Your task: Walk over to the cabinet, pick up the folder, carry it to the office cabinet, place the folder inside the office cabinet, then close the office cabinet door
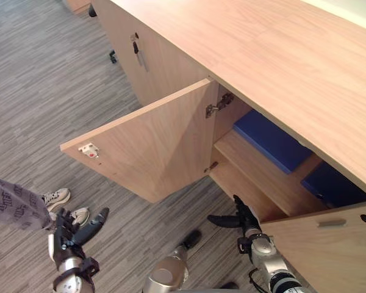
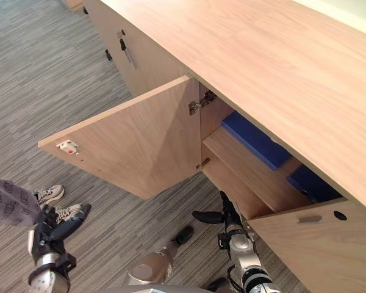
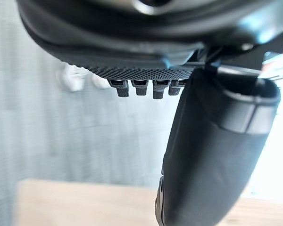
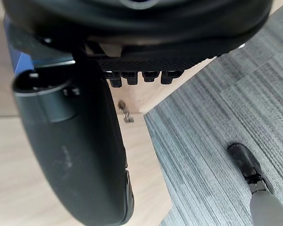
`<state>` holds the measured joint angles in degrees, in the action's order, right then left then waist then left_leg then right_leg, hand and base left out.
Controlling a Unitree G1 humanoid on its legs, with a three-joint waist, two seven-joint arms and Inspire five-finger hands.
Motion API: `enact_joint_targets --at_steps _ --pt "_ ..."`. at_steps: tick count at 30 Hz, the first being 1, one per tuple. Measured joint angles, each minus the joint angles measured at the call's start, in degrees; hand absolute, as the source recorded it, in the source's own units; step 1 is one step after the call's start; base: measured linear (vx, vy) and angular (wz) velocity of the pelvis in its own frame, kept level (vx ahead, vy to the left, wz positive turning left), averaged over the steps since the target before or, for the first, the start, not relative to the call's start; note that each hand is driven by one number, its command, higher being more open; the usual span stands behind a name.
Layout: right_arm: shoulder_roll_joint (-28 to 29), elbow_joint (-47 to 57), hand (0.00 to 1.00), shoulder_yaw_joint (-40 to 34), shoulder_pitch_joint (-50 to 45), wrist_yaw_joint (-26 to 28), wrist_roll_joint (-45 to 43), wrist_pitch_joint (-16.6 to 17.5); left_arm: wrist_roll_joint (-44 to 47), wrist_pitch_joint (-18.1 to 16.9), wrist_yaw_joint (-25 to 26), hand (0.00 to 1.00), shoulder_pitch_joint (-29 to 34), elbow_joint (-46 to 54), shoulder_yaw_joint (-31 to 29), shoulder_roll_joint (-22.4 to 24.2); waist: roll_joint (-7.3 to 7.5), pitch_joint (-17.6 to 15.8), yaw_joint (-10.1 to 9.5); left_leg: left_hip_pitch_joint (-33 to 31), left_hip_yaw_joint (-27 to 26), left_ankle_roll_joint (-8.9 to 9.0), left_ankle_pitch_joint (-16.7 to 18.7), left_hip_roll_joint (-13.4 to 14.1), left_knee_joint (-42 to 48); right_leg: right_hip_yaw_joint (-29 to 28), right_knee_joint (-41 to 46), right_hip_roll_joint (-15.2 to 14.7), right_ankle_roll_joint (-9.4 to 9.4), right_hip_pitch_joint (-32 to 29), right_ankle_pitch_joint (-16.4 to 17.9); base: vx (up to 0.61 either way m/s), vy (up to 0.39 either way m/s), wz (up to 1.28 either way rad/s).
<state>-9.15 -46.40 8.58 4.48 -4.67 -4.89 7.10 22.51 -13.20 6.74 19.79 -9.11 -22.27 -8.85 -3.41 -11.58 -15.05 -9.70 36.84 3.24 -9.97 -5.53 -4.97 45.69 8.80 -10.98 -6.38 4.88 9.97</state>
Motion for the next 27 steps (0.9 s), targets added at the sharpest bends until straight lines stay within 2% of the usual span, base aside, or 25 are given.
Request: enact_joint_targets --at_steps 5,7,12,16,17,18,22,24,25,27 --pt "-1.64 0.61 1.00 0.80 -1.78 1.16 -0.09 -0.04 -0.19 -1.35 0.63 1.00 -3.60 2.55 0.09 -5.94 0.12 0.03 0.60 -0.89 -1.20 0.16 0.07 1.02 0.00 -1.84 0.71 0.51 0.21 -1.83 0.23 -0.07 -0.081 -0.15" --pt "-2.23 1.39 1.00 0.73 -3.30 1.76 -0.18 -0.05 -1.28 -1.39 0.62 1.00 -5.64 2.57 0.28 -7.86 0.48 0.12 1.71 -0.94 -1.63 0.17 0.07 1.28 0.00 -2.79 1.07 0.53 0.37 -2.27 0.33 -0.07 -0.053 -0.16" --pt "-2.48 2.92 1.00 0.47 -5.36 2.39 -0.48 -0.08 -3.02 -1.43 1.09 1.00 -7.94 2.22 2.01 -11.07 2.09 0.55 3.59 -1.25 -5.25 0.59 0.37 2.57 -0.02 -7.03 2.30 0.61 0.64 -4.97 0.44 -0.07 -0.030 -0.40" --pt "-1.58 3.03 1.00 -0.90 -7.80 2.59 -0.55 -0.24 -3.37 -1.49 2.08 1.00 -8.91 -1.04 1.20 -13.00 3.93 1.47 3.68 -0.62 -8.20 0.66 0.43 4.08 -0.03 -9.56 2.00 1.34 1.39 -5.50 -0.05 -0.13 -0.046 -0.41" --pt "0.14 3.03 1.00 -4.06 -8.98 2.60 -0.55 -0.30 -3.51 -1.51 2.13 1.00 -7.16 -2.23 1.68 -12.34 4.80 1.90 3.96 0.04 -11.14 0.71 0.52 5.65 -0.35 -12.12 -0.19 2.96 2.37 -5.47 -1.85 -0.31 -0.050 -0.57" --pt "0.56 3.02 1.00 -4.47 -9.21 2.56 -0.55 -0.30 -3.50 -1.51 2.12 1.00 -6.73 -2.23 2.23 -11.92 4.83 1.92 4.04 0.00 -11.55 0.86 0.92 5.83 -0.35 -12.29 -0.55 3.21 2.62 -5.43 -1.98 -0.33 -0.038 -0.53" --pt "1.35 2.97 1.00 -5.26 -10.43 2.64 -0.54 -0.80 -3.88 -1.47 2.02 1.00 -3.40 -0.46 3.31 -9.72 4.88 1.97 5.16 -0.23 -14.92 0.36 0.94 6.59 -0.35 -12.62 -1.43 3.50 2.29 -5.03 -2.16 -0.09 0.012 0.00" --pt "2.67 3.00 1.00 -7.99 -11.81 2.54 -0.54 -0.80 -2.94 -1.45 2.20 1.00 3.43 6.18 5.59 -6.01 4.91 2.12 5.08 -0.27 -16.48 0.35 0.97 6.56 -0.34 -14.10 -1.61 3.14 1.90 -5.46 -2.51 0.01 0.050 -0.14" --pt "2.86 2.79 1.00 -9.43 -12.28 2.27 -0.55 -0.81 -2.88 -1.80 2.03 1.00 7.92 8.89 8.87 -4.97 4.50 2.19 5.00 -0.37 -17.05 0.17 0.68 6.19 -0.32 -14.20 -1.61 2.71 1.77 -5.50 -3.12 0.03 0.064 -0.01" --pt "2.80 1.14 1.00 -10.75 -12.66 2.03 -0.55 -0.87 -2.88 -2.48 0.77 1.00 12.58 9.55 13.20 -4.40 3.62 2.36 4.97 -0.25 -17.22 -0.22 -0.15 5.56 -0.19 -14.22 -1.59 2.14 1.20 -5.28 -3.56 0.02 0.068 0.06"
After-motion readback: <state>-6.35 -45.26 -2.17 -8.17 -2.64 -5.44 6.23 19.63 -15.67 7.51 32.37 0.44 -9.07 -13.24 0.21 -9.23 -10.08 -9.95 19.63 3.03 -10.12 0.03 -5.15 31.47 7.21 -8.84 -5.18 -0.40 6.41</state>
